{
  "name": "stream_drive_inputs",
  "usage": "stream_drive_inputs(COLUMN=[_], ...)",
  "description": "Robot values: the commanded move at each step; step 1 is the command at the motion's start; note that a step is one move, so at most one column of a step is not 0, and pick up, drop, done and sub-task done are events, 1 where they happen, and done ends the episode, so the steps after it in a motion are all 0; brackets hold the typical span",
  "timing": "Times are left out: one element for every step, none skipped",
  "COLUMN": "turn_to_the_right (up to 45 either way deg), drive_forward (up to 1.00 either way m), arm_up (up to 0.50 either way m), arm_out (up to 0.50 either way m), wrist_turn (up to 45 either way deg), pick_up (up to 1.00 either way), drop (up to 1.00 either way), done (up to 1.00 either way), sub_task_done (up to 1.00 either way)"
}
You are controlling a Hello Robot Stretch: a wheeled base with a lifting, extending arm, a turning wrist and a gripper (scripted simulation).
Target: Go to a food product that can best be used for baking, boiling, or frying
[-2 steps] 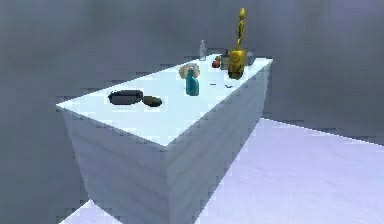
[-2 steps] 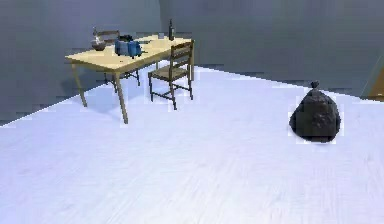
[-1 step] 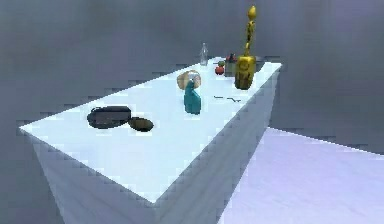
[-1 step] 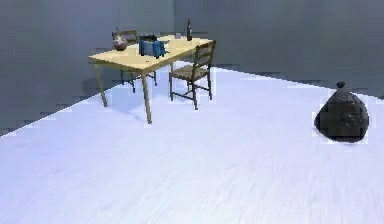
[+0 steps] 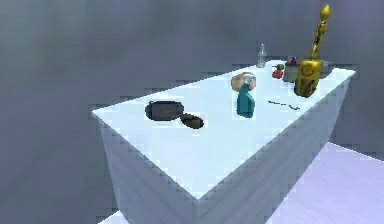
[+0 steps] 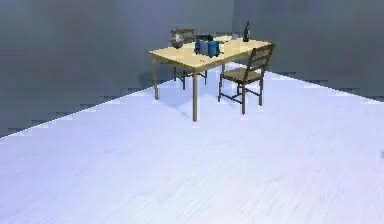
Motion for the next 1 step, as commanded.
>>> stream_drive_inputs(turn_to_the_right=[0.0], drive_forward=[0.0], arm_up=[0.0], arm_out=[0.0], wrist_turn=[0.0], pick_up=[0.0], drop=[0.0], done=[1.0], sub_task_done=[0.0])
